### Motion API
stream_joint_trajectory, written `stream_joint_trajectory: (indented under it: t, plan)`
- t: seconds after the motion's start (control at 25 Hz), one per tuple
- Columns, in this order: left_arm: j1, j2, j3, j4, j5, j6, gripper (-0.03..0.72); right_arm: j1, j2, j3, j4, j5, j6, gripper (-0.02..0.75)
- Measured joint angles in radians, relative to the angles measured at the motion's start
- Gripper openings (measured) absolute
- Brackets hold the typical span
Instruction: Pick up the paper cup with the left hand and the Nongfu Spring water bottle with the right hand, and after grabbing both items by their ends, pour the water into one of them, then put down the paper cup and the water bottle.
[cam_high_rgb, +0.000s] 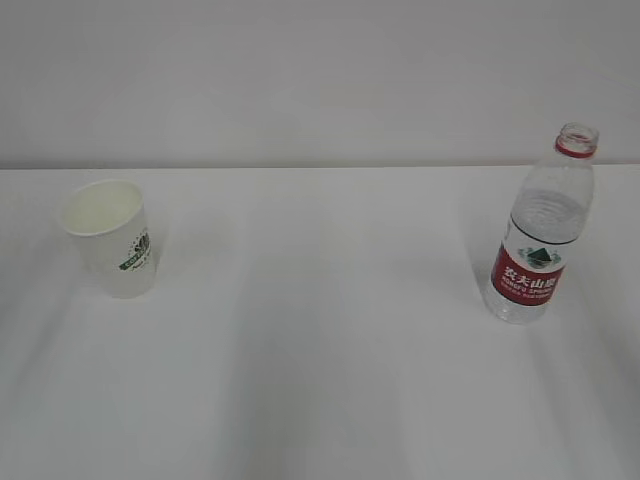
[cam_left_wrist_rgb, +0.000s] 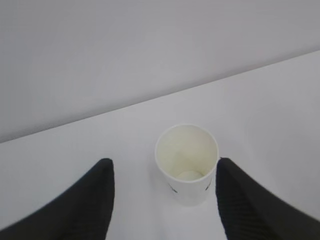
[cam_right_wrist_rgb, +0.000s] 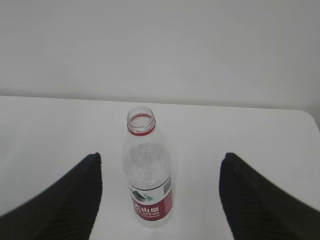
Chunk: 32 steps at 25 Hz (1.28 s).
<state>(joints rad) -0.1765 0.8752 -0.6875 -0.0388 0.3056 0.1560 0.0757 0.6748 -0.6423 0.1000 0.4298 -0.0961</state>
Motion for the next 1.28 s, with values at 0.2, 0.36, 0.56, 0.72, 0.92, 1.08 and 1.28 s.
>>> stream_joint_trajectory:
  t: [0.2,0.36,0.56,0.72,0.92,1.08,1.28]
  plan:
    - [-0.004,0.046,0.000,0.000,-0.089,0.000,0.475,0.000,0.055,-0.013,0.000,-0.037,-0.006,0.552]
    - [-0.006,0.078,0.000,0.000,-0.141,0.000,0.475,0.000,0.099,-0.013,0.000,-0.078,-0.006,0.552]
    - [-0.006,0.130,-0.001,0.002,-0.221,0.000,0.475,0.000,0.141,-0.013,0.000,-0.131,-0.007,0.552]
    - [-0.006,0.172,-0.001,0.000,-0.239,0.000,0.475,0.000,0.172,-0.013,0.000,-0.160,-0.008,0.552]
    - [-0.006,0.203,-0.001,-0.025,-0.264,0.000,0.475,0.000,0.176,-0.013,0.000,-0.205,-0.010,0.552]
    - [-0.006,0.230,-0.001,-0.055,-0.321,0.000,0.466,0.000,0.180,-0.013,0.000,-0.257,-0.010,0.549]
    - [-0.006,0.276,-0.001,-0.062,-0.348,0.000,0.450,0.000,0.224,-0.013,0.000,-0.291,-0.010,0.514]
